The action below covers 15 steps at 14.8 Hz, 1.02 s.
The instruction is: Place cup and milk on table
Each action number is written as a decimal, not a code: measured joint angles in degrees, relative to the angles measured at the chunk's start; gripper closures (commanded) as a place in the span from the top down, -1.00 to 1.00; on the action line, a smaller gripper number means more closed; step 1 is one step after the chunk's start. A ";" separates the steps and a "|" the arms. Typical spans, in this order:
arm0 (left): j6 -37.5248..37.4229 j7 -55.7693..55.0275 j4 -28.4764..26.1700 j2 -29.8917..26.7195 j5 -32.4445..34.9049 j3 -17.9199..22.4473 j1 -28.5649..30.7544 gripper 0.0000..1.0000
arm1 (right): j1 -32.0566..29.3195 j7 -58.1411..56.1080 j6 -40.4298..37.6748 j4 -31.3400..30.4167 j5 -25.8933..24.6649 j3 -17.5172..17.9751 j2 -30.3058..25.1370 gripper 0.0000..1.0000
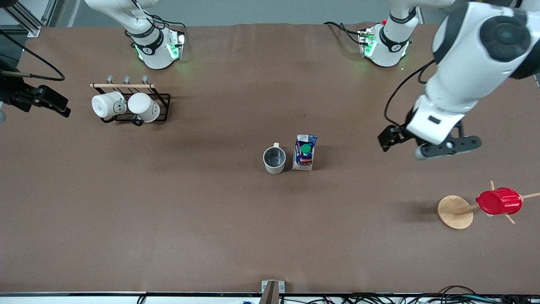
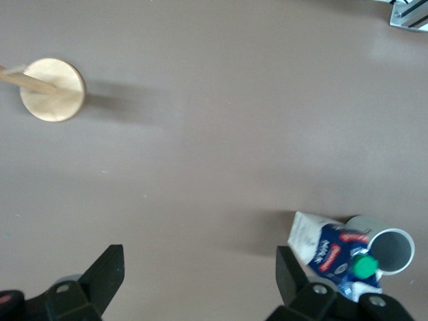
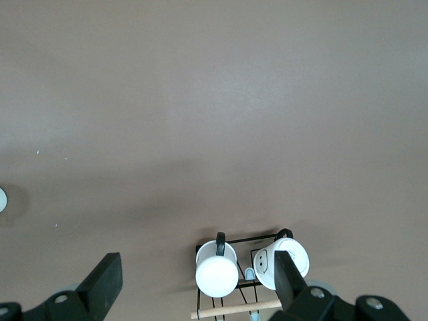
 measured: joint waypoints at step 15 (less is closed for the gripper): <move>-5.98 27.17 -6.55 -12.37 -2.70 11.98 3.56 1.00 | -0.01 0.00 -0.02 0.00 0.00 -0.02 0.00 1.00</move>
